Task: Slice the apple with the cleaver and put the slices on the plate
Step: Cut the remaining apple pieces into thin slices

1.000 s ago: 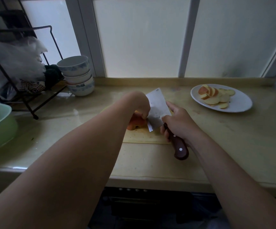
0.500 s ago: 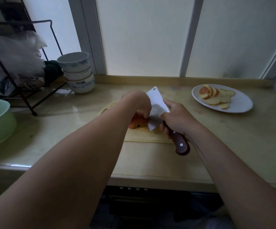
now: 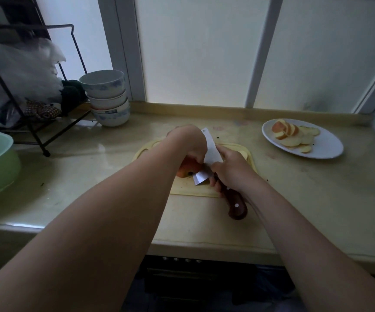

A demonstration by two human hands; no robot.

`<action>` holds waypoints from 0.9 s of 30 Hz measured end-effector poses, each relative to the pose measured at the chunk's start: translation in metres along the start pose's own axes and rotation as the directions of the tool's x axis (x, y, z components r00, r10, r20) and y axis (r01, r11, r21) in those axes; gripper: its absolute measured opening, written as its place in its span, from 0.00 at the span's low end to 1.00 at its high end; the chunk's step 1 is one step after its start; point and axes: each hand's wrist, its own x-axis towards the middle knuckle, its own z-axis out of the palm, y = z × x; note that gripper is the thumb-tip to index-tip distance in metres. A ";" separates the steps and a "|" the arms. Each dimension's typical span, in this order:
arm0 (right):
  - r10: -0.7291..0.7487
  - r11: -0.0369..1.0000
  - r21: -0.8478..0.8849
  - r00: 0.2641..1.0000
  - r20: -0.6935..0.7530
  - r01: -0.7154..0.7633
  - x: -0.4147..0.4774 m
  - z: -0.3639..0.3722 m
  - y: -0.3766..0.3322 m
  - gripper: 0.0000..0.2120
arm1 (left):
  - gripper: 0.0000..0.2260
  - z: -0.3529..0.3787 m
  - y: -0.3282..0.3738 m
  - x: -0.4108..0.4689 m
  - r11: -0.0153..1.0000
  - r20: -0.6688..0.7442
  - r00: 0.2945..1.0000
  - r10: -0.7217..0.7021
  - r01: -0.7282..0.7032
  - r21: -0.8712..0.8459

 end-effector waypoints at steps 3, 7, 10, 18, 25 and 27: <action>-0.013 1.000 0.022 0.999 -0.044 0.014 0.000 -0.010 -0.001 0.23 | 0.14 0.000 0.002 -0.001 0.998 0.010 1.000 -0.016 0.016 0.053; -0.005 1.000 0.018 0.998 -0.065 0.007 0.000 -0.024 -0.002 0.32 | 0.13 -0.003 0.003 0.003 0.997 0.057 0.996 -0.064 0.061 0.052; -0.002 1.000 0.016 0.998 -0.062 0.003 0.000 -0.027 -0.002 0.34 | 0.12 -0.005 0.003 0.004 0.998 0.093 0.995 -0.047 0.042 0.048; 0.005 0.998 0.069 0.999 -0.046 -0.002 -0.003 -0.029 -0.001 0.36 | 0.21 -0.001 -0.002 0.012 0.999 0.047 0.998 -0.040 0.041 -0.015; 0.020 0.994 0.113 0.998 -0.063 -0.013 -0.013 -0.026 0.002 0.37 | 0.20 0.001 -0.010 0.014 0.989 -0.009 1.000 -0.029 0.027 -0.147; 0.016 0.992 0.126 0.997 -0.071 -0.007 -0.016 -0.024 0.003 0.37 | 0.20 0.001 -0.009 0.013 0.989 -0.009 0.999 -0.036 0.034 -0.145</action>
